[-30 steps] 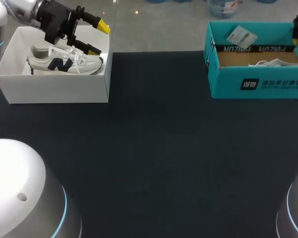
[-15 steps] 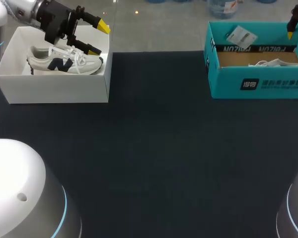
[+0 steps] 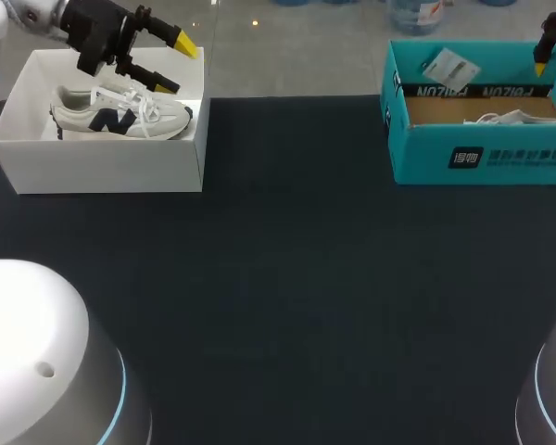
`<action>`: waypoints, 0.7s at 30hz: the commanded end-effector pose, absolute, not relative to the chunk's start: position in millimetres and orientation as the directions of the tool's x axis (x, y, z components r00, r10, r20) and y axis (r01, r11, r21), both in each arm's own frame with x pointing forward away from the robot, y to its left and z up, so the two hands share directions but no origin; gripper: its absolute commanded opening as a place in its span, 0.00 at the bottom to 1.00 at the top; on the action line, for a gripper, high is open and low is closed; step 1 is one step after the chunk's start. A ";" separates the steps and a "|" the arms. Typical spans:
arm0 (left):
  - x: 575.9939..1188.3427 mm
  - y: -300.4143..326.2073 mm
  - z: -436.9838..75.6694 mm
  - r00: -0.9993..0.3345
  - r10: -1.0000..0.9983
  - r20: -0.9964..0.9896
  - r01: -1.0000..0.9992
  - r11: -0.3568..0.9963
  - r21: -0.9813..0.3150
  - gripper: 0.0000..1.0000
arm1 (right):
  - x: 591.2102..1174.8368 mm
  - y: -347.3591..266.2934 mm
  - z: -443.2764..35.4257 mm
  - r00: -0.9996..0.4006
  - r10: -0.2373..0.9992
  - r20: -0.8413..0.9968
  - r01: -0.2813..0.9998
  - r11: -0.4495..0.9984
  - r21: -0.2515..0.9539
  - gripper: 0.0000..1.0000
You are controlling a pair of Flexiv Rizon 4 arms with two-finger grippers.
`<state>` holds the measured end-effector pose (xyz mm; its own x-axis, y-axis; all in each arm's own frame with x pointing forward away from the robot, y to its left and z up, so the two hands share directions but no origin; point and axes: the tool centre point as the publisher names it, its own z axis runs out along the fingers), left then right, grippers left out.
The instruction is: Take the shoe out of the shoebox, open the shoe tongue, remove and reinsert the insole, then place the shoe into the shoebox
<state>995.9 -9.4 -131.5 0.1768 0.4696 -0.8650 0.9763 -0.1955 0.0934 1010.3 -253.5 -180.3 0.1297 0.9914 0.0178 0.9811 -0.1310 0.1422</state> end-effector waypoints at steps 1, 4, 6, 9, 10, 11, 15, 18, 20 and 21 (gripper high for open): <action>1024.4 15.7 -118.2 0.213 0.526 -0.823 0.963 -0.257 0.084 1.00 | 1009.7 -253.0 -180.2 0.131 0.991 0.017 0.981 -0.132 0.144 1.00; 1038.7 31.8 -116.7 0.242 0.576 -0.781 0.955 -0.282 0.088 1.00 | 1009.7 -253.0 -180.2 0.131 0.991 0.017 0.981 -0.132 0.144 1.00; 1049.5 42.3 -119.2 0.281 0.628 -0.726 0.950 -0.290 0.118 1.00 | 1009.7 -253.0 -180.2 0.131 0.991 0.017 0.981 -0.132 0.144 1.00; 1062.9 59.4 -125.9 0.354 0.738 -0.574 0.933 -0.322 0.161 1.00 | 1009.7 -253.0 -180.2 0.131 0.991 0.017 0.981 -0.132 0.144 1.00; 1067.2 64.4 -127.7 0.353 0.752 -0.558 0.934 -0.318 0.161 1.00 | 1009.7 -253.0 -180.2 0.131 0.991 0.017 0.981 -0.132 0.144 1.00; 1071.7 68.5 -128.9 0.354 0.769 -0.533 0.935 -0.313 0.169 1.00 | 1009.7 -253.0 -180.2 0.131 0.991 0.017 0.981 -0.132 0.144 1.00; 1091.6 87.5 -140.9 0.379 0.835 -0.398 0.923 -0.314 0.221 1.00 | 1009.7 -253.0 -180.2 0.131 0.991 0.017 0.981 -0.132 0.144 1.00; 1103.7 101.3 -150.7 0.379 0.865 -0.329 0.922 -0.321 0.218 1.00 | 1009.7 -253.0 -180.2 0.131 0.991 0.017 0.981 -0.132 0.144 1.00; 1111.8 110.0 -157.4 0.367 0.889 -0.272 0.925 -0.318 0.208 1.00 | 1009.7 -253.0 -180.2 0.131 0.991 0.017 0.981 -0.132 0.144 1.00; 1115.6 115.1 -159.9 0.368 0.905 -0.213 0.922 -0.326 0.210 1.00 | 1009.7 -253.0 -180.2 0.131 0.991 0.017 0.981 -0.132 0.144 1.00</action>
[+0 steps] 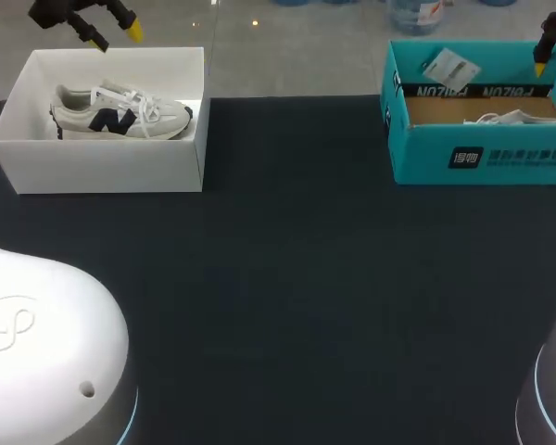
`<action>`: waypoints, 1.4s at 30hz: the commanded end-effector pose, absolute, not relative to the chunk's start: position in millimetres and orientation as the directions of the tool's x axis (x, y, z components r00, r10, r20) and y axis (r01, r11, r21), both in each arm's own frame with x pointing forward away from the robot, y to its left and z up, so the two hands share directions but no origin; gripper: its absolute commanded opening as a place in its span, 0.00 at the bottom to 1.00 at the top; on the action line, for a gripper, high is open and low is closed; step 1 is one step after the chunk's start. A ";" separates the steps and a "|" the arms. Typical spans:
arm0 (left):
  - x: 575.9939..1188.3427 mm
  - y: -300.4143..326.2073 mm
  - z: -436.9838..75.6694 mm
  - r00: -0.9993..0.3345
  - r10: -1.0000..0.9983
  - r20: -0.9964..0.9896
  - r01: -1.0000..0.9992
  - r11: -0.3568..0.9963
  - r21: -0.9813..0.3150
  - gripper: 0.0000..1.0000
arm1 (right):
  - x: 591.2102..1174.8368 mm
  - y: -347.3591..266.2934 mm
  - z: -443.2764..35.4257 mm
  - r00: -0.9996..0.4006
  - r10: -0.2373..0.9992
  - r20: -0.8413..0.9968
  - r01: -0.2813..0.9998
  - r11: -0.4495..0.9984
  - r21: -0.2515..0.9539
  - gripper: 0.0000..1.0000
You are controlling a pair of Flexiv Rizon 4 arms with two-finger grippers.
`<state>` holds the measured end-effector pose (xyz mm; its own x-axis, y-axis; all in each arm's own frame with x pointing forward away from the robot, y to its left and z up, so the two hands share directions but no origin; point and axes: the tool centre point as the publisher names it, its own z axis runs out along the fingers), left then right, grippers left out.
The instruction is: Take the shoe out of the shoebox, open the shoe tongue, remove and reinsert the insole, then place the shoe into the shoebox
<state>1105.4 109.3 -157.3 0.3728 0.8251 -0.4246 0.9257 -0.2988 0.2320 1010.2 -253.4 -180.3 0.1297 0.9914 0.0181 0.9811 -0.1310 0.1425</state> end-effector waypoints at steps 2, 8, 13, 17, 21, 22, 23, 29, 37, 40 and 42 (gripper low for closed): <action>1120.6 123.7 -161.9 0.340 0.930 -0.139 0.931 -0.312 0.191 1.00 | 1009.7 -253.0 -180.2 0.131 0.991 0.017 0.981 -0.132 0.144 1.00; 1124.3 131.3 -163.3 0.282 0.957 -0.068 0.945 -0.265 0.194 1.00 | 1009.7 -253.0 -180.2 0.131 0.991 0.017 0.981 -0.132 0.144 1.00; 1124.3 131.3 -163.3 0.282 0.957 -0.068 0.945 -0.265 0.194 1.00 | 1009.7 -253.0 -180.2 0.131 0.991 0.017 0.981 -0.132 0.144 1.00; 1124.3 131.3 -163.3 0.282 0.957 -0.068 0.945 -0.265 0.194 1.00 | 1009.7 -253.0 -180.2 0.131 0.991 0.017 0.981 -0.132 0.144 1.00; 1133.5 129.2 -167.9 0.219 0.975 -0.037 0.953 -0.205 0.223 1.00 | 1009.7 -253.0 -180.2 0.131 0.991 0.017 0.981 -0.132 0.144 1.00; 1136.6 132.4 -169.5 0.209 0.977 -0.037 0.953 -0.195 0.234 1.00 | 1009.7 -253.0 -180.2 0.131 0.991 0.017 0.981 -0.132 0.144 1.00; 1140.8 136.3 -170.3 0.195 0.980 -0.037 0.954 -0.181 0.237 1.00 | 1009.7 -253.0 -180.2 0.131 0.991 0.017 0.981 -0.132 0.144 1.00; 1164.4 168.0 -184.0 0.151 0.988 0.039 0.953 -0.156 0.259 1.00 | 1009.7 -253.0 -180.2 0.131 0.991 0.017 0.981 -0.132 0.144 1.00; 1178.9 213.5 -204.1 0.130 0.988 0.084 0.969 -0.145 0.201 1.00 | 1009.7 -253.0 -180.2 0.131 0.991 0.017 0.981 -0.132 0.144 1.00; 1183.2 228.1 -212.3 0.123 0.990 0.072 0.972 -0.135 0.191 1.00 | 1009.7 -253.0 -180.2 0.131 0.991 0.017 0.981 -0.132 0.144 1.00; 1187.0 236.2 -220.1 0.112 0.990 0.087 0.976 -0.126 0.175 1.00 | 1009.7 -253.0 -180.2 0.131 0.991 0.017 0.981 -0.132 0.144 1.00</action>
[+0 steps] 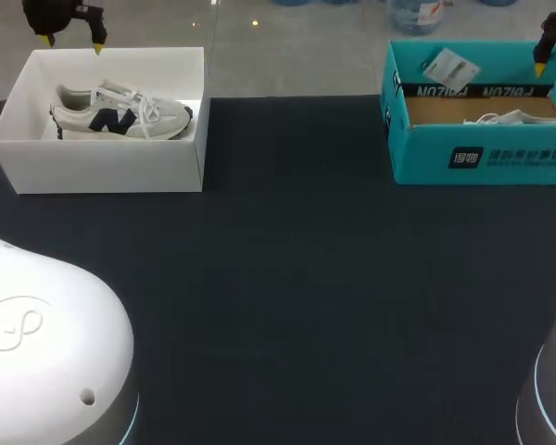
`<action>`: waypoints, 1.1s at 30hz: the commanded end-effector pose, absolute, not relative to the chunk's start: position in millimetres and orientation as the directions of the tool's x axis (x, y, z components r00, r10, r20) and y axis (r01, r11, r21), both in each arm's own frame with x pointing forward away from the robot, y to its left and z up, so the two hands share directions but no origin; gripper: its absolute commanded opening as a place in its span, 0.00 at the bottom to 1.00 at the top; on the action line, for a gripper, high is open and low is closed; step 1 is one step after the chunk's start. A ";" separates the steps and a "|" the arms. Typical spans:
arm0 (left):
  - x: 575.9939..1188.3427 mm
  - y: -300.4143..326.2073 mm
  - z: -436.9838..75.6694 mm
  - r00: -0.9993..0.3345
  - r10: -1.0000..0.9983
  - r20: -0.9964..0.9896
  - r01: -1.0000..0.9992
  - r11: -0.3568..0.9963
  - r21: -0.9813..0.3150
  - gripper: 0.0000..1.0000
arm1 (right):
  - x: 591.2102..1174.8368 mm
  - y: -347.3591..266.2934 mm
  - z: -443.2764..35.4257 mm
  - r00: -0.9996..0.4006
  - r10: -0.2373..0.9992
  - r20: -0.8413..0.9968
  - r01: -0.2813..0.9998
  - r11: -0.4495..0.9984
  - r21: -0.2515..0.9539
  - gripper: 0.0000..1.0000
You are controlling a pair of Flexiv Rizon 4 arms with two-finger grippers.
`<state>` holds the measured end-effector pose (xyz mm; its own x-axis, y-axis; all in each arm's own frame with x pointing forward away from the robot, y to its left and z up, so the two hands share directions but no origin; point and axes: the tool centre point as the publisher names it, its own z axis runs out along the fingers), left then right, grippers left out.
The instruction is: Take the shoe out of the shoebox, open the shoe tongue, remove and reinsert the insole, then place the shoe into the shoebox
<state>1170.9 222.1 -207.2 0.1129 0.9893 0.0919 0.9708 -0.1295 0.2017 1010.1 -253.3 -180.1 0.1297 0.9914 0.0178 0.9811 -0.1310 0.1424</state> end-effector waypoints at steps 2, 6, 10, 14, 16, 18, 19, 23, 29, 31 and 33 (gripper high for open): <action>1190.1 243.5 -227.0 0.108 0.990 0.087 0.979 -0.121 0.163 1.00 | 1009.7 -253.0 -180.2 0.131 0.991 0.017 0.981 -0.132 0.144 1.00; 1195.7 254.2 -239.9 0.093 0.988 0.127 0.985 -0.110 0.136 1.00 | 1009.7 -253.0 -180.2 0.131 0.991 0.017 0.981 -0.132 0.144 1.00; 1200.4 259.2 -250.3 0.090 0.986 0.138 0.989 -0.105 0.108 1.00 | 1009.7 -253.0 -180.2 0.131 0.991 0.017 0.981 -0.132 0.144 1.00; 1204.0 260.7 -261.1 0.092 0.990 0.107 0.992 -0.100 0.073 1.00 | 1009.7 -253.0 -180.2 0.131 0.991 0.017 0.981 -0.132 0.144 1.00; 1206.3 262.2 -267.5 0.087 0.991 0.100 0.994 -0.093 0.055 1.00 | 1009.7 -253.0 -180.2 0.131 0.991 0.017 0.981 -0.132 0.144 1.00; 1207.6 263.9 -273.2 0.084 0.992 0.099 0.995 -0.089 0.044 1.00 | 1009.7 -253.0 -180.2 0.131 0.991 0.017 0.981 -0.132 0.144 1.00; 1207.5 264.8 -275.0 0.085 0.991 0.101 0.995 -0.090 0.043 1.00 | 1009.7 -253.0 -180.2 0.131 0.991 0.017 0.981 -0.132 0.144 1.00; 1208.8 270.4 -281.5 0.086 0.991 0.105 0.995 -0.090 0.040 1.00 | 1009.7 -253.0 -180.2 0.131 0.991 0.017 0.981 -0.132 0.144 1.00; 1208.8 279.3 -291.6 0.076 0.991 0.109 0.997 -0.078 0.010 1.00 | 1009.7 -253.0 -180.2 0.131 0.991 0.017 0.981 -0.132 0.144 1.00; 1208.4 282.7 -297.6 0.074 0.991 0.109 0.997 -0.074 -0.004 1.00 | 1009.7 -253.0 -180.2 0.131 0.991 0.017 0.981 -0.132 0.144 1.00; 1209.1 285.6 -302.7 0.071 0.992 0.106 0.997 -0.069 -0.015 0.98 | 1009.7 -253.0 -180.2 0.131 0.991 0.017 0.981 -0.132 0.144 1.00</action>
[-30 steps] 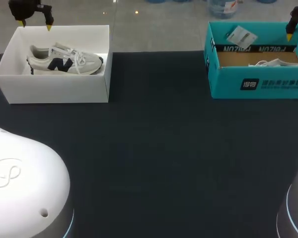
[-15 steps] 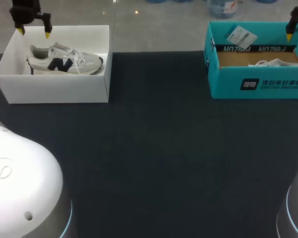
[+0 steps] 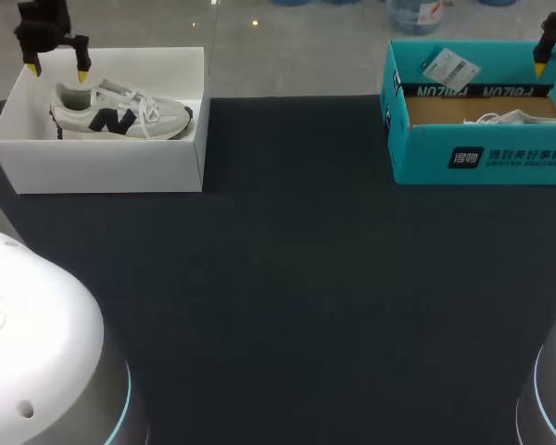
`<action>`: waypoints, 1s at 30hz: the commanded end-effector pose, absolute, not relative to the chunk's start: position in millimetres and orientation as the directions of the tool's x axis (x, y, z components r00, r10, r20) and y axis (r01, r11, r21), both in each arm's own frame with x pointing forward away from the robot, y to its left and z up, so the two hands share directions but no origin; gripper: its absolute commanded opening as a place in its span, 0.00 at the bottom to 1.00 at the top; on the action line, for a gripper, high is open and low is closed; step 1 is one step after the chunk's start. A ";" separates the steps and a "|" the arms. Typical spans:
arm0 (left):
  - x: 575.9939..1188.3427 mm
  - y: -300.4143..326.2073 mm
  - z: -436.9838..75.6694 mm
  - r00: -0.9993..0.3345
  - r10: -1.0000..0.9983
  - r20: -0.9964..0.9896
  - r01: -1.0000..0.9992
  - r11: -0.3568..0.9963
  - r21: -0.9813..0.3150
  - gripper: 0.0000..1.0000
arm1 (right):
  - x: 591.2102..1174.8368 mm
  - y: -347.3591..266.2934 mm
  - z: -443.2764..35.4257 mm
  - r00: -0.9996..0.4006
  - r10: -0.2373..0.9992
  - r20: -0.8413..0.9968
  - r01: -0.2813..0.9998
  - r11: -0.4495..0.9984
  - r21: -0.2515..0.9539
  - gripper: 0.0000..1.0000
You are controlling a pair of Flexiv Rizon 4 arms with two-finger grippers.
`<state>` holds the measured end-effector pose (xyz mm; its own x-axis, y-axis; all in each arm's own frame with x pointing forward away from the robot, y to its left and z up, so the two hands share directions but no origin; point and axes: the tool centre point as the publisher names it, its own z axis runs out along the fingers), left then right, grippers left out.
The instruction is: Take the shoe out of the shoebox, open the shoe tongue, remove and reinsert the insole, then place the shoe into the shoebox
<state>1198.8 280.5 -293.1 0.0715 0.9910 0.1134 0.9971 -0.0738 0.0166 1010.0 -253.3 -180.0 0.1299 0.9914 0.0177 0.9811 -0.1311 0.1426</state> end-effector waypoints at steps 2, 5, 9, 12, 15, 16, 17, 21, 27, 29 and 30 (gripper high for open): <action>1209.6 287.7 -306.8 0.073 0.993 0.096 0.997 -0.071 -0.022 0.90 | 1009.7 -253.0 -180.2 0.131 0.991 0.017 0.981 -0.132 0.144 1.00; 1208.1 288.7 -313.1 0.101 0.991 0.088 0.995 -0.100 -0.021 0.86 | 1009.7 -253.0 -180.2 0.131 0.991 0.017 0.981 -0.132 0.144 1.00; 1208.0 292.2 -321.5 0.105 0.990 0.089 0.994 -0.104 -0.017 0.58 | 1009.7 -253.0 -180.2 0.131 0.991 0.017 0.981 -0.132 0.144 1.00; 1209.4 294.4 -324.5 0.106 0.992 0.074 0.994 -0.106 -0.001 0.66 | 1009.7 -253.0 -180.2 0.131 0.991 0.017 0.981 -0.132 0.144 1.00; 1212.1 297.2 -330.7 0.105 0.992 0.072 0.994 -0.105 -0.006 0.48 | 1009.7 -253.0 -180.2 0.131 0.991 0.017 0.981 -0.132 0.144 1.00; 1212.7 297.8 -332.4 0.105 0.992 0.074 0.994 -0.105 -0.006 0.48 | 1009.7 -253.0 -180.2 0.131 0.991 0.017 0.981 -0.132 0.144 1.00; 1213.4 298.6 -334.1 0.105 0.992 0.076 0.994 -0.105 -0.007 0.48 | 1009.7 -253.0 -180.2 0.131 0.991 0.017 0.981 -0.132 0.144 1.00; 1216.5 302.6 -339.1 0.098 0.992 0.074 0.995 -0.097 -0.012 0.47 | 1009.7 -253.0 -180.2 0.131 0.991 0.017 0.981 -0.132 0.144 1.00; 1220.2 306.7 -350.8 0.089 0.994 0.066 0.996 -0.088 -0.020 0.47 | 1009.7 -253.0 -180.2 0.131 0.991 0.017 0.981 -0.132 0.144 1.00; 1220.4 307.4 -354.9 0.082 0.994 0.065 0.996 -0.081 -0.024 0.47 | 1009.7 -253.0 -180.2 0.131 0.991 0.017 0.981 -0.132 0.144 1.00; 1220.5 307.8 -356.9 0.074 0.995 0.065 0.997 -0.072 -0.027 0.47 | 1009.7 -253.0 -180.2 0.131 0.991 0.017 0.981 -0.132 0.144 1.00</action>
